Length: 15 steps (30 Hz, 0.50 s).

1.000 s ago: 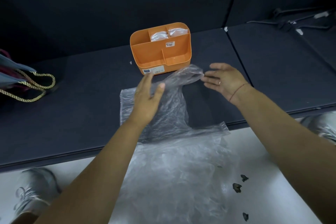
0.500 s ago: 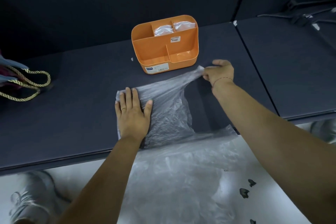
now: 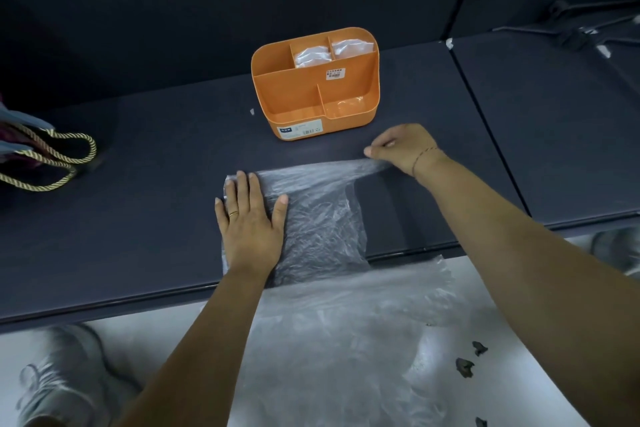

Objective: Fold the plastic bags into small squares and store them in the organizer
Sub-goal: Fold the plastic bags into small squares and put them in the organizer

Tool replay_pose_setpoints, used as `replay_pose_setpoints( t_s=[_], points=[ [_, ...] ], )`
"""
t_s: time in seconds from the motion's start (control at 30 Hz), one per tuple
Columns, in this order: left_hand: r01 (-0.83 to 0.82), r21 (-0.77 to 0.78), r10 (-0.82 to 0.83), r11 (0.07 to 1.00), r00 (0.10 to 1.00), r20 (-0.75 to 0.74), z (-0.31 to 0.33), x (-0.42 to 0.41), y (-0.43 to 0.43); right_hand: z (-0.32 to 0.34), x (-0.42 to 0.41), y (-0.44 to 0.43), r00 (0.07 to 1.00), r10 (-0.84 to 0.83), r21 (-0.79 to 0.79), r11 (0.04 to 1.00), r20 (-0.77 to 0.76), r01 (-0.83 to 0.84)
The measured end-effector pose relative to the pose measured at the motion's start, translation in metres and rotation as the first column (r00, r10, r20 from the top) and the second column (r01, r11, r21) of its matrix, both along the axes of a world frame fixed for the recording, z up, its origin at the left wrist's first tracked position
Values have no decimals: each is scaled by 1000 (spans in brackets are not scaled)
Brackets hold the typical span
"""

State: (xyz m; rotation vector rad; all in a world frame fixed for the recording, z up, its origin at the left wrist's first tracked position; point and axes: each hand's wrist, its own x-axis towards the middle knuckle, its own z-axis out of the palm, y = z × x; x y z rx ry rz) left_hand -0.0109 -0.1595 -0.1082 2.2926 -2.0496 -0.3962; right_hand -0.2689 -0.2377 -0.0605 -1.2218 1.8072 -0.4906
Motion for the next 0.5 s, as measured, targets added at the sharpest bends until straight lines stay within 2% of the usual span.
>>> replay_pose_setpoints(
  t_s=[0.1,0.2,0.27,0.37,0.43,0.5],
  points=[
    [-11,16,10,1000,1000,6,1,0,2,5,-10,11,983,177,32,983,52,-179],
    [-4,4,4,1000,1000,2,1,0,2,1,-22,21,936,346,22,938,-61,-345],
    [0,8,0,1000,1000,6,0,1,2,-2,-27,24,944,319,-21,947,-81,-322],
    [16,18,-16,1000,999,31,1,2,2,3,-32,26,981,140,-33,990,135,-137],
    [20,26,-20,999,999,37,1,4,2,7,-34,27,963,6,-6,1000,269,-5],
    [12,35,-13,999,999,29,2,7,2,7,-32,27,936,-46,20,999,349,42]
  ],
)
